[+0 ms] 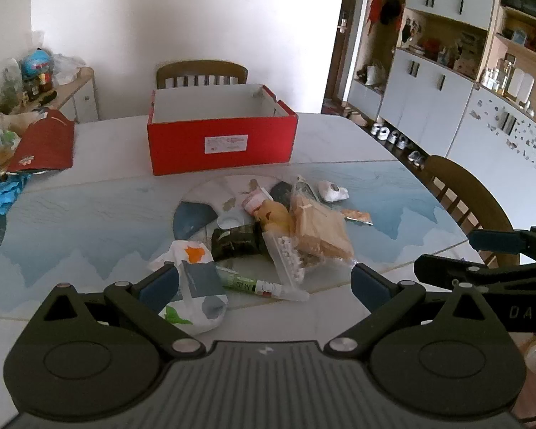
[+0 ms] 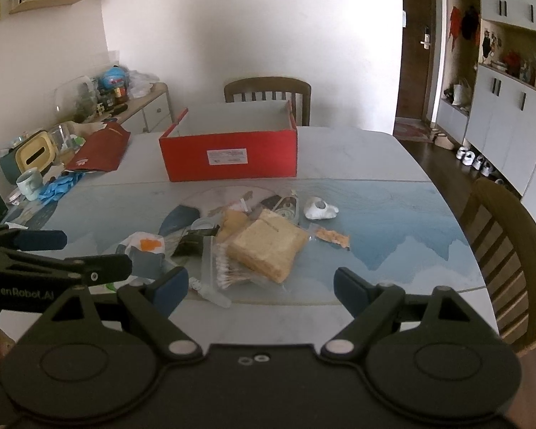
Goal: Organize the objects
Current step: 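Reach the right tool toward the grain bag while the left tool reaches the white plastic bag, then grasp the grain bag with the right tool while the left tool grasps the white plastic bag, then carry the grain bag and white plastic bag with both tools into the red box, then open both tools to drop the bags in the box and withdraw, then move both tools back over the cluttered table toward the remaining items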
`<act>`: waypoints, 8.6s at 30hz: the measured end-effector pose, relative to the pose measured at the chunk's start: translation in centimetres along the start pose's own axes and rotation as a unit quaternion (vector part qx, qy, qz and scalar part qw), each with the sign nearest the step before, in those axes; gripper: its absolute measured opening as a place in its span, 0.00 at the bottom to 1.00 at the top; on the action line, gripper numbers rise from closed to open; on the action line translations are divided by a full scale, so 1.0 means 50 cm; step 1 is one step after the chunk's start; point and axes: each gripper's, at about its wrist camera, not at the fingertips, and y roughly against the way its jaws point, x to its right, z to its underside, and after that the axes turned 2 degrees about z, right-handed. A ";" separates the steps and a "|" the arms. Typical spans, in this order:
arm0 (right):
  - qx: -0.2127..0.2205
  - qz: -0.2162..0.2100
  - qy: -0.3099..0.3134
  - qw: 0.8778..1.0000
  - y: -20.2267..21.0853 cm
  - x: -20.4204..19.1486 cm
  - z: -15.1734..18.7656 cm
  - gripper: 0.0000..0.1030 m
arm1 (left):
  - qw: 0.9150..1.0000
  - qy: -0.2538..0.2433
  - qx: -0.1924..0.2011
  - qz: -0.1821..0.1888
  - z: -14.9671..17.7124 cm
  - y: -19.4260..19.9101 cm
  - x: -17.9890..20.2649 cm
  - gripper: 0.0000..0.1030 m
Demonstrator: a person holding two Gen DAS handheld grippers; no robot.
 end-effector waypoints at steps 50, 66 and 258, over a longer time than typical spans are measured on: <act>-0.103 0.019 -0.029 0.994 -0.352 0.010 -0.115 0.86 | 0.988 -0.007 -0.147 -0.041 0.046 -0.278 -0.176 0.99; -0.180 0.003 -0.144 0.973 -0.443 0.046 -0.080 0.86 | 0.986 -0.007 -0.163 -0.019 0.055 -0.306 -0.196 0.92; -0.061 -0.027 0.084 0.994 -0.272 0.174 -0.125 0.80 | 0.996 -0.037 -0.081 0.004 -0.042 -0.251 -0.035 0.94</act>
